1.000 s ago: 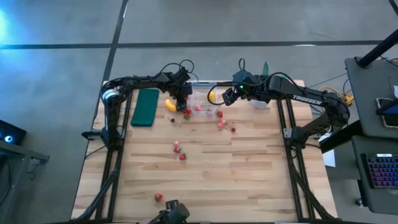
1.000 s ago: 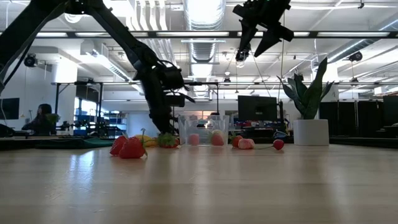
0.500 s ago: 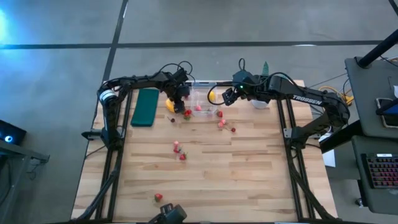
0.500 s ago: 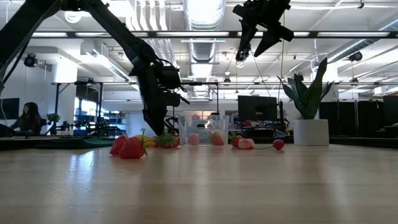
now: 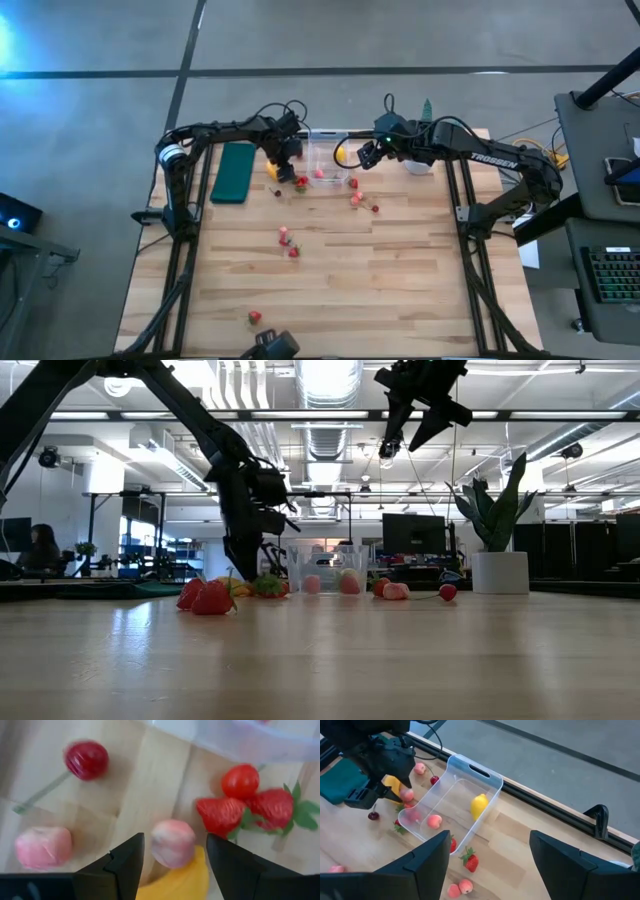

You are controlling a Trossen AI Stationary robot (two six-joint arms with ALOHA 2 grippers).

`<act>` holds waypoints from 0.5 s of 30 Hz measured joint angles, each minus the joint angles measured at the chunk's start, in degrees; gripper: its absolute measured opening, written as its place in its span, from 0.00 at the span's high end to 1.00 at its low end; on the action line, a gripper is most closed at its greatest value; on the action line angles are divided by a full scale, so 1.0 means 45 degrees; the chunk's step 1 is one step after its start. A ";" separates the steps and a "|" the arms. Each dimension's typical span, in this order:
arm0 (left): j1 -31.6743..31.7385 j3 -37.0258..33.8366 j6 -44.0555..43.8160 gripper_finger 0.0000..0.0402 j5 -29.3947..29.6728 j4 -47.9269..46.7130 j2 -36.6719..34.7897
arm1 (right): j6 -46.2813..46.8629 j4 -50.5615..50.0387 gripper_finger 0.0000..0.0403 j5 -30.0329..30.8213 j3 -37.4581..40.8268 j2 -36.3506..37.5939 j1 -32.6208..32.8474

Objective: Pick and placing Produce into tupperware
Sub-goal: Put the pink peach into the transparent bin

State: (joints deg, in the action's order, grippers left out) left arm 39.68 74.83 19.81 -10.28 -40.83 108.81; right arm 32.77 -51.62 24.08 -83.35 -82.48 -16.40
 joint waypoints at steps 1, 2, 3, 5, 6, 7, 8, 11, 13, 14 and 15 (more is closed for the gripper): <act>0.0000 0.0000 0.0002 0.50 0.0010 0.0162 0.0000 | 0.0000 0.0000 0.34 0.0002 0.0000 0.0000 0.0000; 0.0000 0.0000 0.0000 0.50 0.0019 0.0247 0.0000 | 0.0000 0.0000 0.34 0.0000 0.0000 0.0000 0.0000; 0.0000 -0.0009 0.0000 0.50 0.0019 0.0310 0.0000 | 0.0000 0.0000 0.34 0.0000 0.0000 0.0000 0.0000; 0.0000 -0.0019 0.0004 0.50 0.0015 0.0469 0.0060 | 0.0000 0.0000 0.33 0.0001 0.0000 0.0000 0.0000; 0.0000 -0.0019 0.0001 0.50 0.0014 0.0498 0.0112 | 0.0000 0.0000 0.33 0.0003 0.0000 0.0000 0.0000; 0.0000 -0.0045 0.0005 0.50 0.0018 0.0482 0.0150 | 0.0000 0.0000 0.33 0.0005 0.0000 0.0000 0.0000; 0.0000 -0.0071 0.0005 0.50 0.0018 0.0410 0.0213 | 0.0000 0.0000 0.33 0.0005 0.0000 0.0000 0.0000; -0.0012 -0.0129 0.0005 0.50 0.0017 0.0321 0.0350 | 0.0000 0.0000 0.34 0.0005 0.0000 0.0000 0.0000; -0.0031 -0.0224 0.0005 0.50 0.0014 0.0250 0.0359 | 0.0005 0.0000 0.35 0.0005 0.0000 0.0000 0.0000; -0.0034 -0.0249 0.0005 0.50 0.0023 0.0272 0.0359 | 0.0000 -0.0004 0.35 0.0005 0.0000 0.0000 0.0000; -0.0034 -0.0258 0.0005 0.50 0.0019 0.0274 0.0359 | 0.0000 -0.0005 0.34 0.0008 0.0000 -0.0001 0.0000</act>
State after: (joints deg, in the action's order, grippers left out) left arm 39.53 73.67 19.84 -10.20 -39.60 110.43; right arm 32.77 -51.64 24.11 -83.35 -82.48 -16.40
